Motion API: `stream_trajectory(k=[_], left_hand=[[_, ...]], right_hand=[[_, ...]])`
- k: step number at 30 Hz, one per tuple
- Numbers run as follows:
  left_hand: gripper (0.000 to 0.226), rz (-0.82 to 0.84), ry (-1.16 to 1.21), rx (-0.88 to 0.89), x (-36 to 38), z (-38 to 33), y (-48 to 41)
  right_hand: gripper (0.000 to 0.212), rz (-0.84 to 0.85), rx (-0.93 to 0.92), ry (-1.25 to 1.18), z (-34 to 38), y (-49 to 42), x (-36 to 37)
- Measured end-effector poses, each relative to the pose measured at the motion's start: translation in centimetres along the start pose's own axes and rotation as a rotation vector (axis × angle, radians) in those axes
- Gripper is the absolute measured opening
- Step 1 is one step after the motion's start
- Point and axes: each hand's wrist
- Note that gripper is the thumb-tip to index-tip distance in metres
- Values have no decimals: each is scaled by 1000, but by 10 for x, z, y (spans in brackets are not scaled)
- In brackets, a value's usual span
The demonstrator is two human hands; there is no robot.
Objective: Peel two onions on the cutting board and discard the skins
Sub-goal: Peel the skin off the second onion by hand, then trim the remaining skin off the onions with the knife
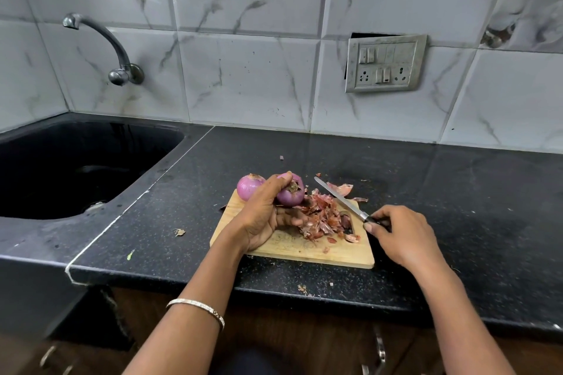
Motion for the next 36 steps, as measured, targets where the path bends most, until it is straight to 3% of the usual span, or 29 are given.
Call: stream_trajectory(k=[3, 6, 8, 12, 18, 24, 36], left_hand=[[68, -15, -48, 12, 1, 0, 1], [91, -18, -71, 11, 3, -2, 3], [87, -28, -65, 4, 3, -3, 4], [65, -2, -72, -58, 1, -4, 5], [60, 18, -61, -32, 5, -7, 10], [61, 9, -29, -42, 9, -10, 14], [50, 22, 24, 15, 10, -7, 11]], right_hand=[[19, 30, 28, 50, 6, -2, 1], [20, -84, 17, -60, 13, 3, 3], [22, -154, -52, -243, 21, 10, 4], [24, -47, -153, -788, 48, 27, 4], [37, 173, -294, -1010, 81, 52, 23], [43, -3, -355, -897, 87, 50, 49], [57, -87, -309, -852, 94, 42, 54]])
Point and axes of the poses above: each hand's wrist, its own y-axis away from the middle knuckle, its own x-axis out of the palm, z = x × y, and after that the axes turned 1 degree about -y, right-handed
